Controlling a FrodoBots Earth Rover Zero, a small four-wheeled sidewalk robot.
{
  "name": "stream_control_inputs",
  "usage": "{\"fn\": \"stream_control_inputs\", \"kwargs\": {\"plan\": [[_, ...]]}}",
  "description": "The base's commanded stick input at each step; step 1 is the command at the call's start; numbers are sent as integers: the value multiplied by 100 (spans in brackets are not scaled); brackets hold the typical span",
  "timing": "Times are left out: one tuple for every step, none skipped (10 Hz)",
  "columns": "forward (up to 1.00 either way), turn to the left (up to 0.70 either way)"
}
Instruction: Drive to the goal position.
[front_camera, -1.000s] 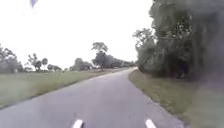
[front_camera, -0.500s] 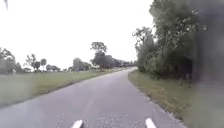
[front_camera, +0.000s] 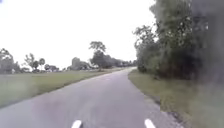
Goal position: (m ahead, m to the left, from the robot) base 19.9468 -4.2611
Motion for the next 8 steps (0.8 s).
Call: {"fn": "stream_control_inputs", "kwargs": {"plan": [[84, 3], [84, 3], [84, 3], [84, 3], [84, 3], [84, 3], [84, 3], [84, 3]]}}
